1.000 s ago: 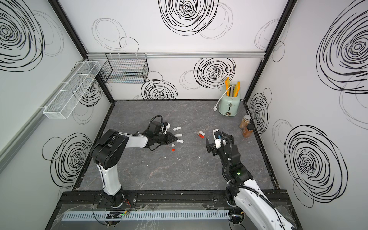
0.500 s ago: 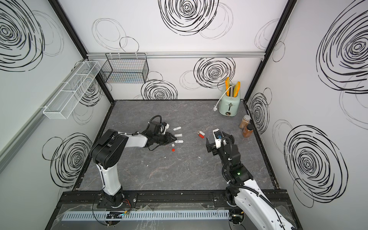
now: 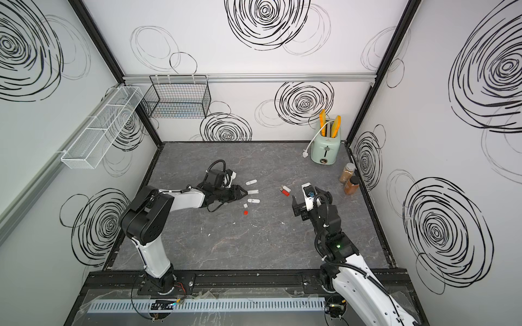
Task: Close the usb drive cover
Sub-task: Place the USB drive at the center of the board.
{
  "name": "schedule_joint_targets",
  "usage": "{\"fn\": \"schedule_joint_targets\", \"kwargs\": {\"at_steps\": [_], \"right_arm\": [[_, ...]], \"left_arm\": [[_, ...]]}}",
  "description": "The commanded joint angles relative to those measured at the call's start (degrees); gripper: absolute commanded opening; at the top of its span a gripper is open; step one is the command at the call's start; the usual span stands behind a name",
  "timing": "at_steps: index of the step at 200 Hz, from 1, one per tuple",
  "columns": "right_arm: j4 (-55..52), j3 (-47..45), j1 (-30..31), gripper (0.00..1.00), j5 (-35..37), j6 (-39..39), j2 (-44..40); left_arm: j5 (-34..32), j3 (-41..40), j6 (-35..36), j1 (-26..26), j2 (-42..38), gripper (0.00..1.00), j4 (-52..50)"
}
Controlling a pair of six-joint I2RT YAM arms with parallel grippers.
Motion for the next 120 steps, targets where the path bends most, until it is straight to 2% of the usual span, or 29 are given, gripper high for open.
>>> {"fn": "schedule_joint_targets", "kwargs": {"at_steps": [1,50,89,120], "right_arm": [[1.50,-0.42,-0.21,0.99,-1.20,0.28,-0.66],[1.41,-0.39,-0.21,0.99,-2.91,0.90,-0.98],[1.84,0.00,-0.03,0.99,-7.52,1.67,-0.26],[1.18,0.32,0.81,0.99,-8.67,1.92,0.52]], "left_arm": [[-2.47,-0.90,5.30,0.39,-4.51,0.50,-0.97],[-4.68,0.01,13.13,1.66,-11.20,0.71,-6.06],[-5.48,0.27,18.22,5.01,-16.93,0.76,-10.64],[-3.66,-0.54,20.00,8.81,-22.42,0.84,-12.64]]}}
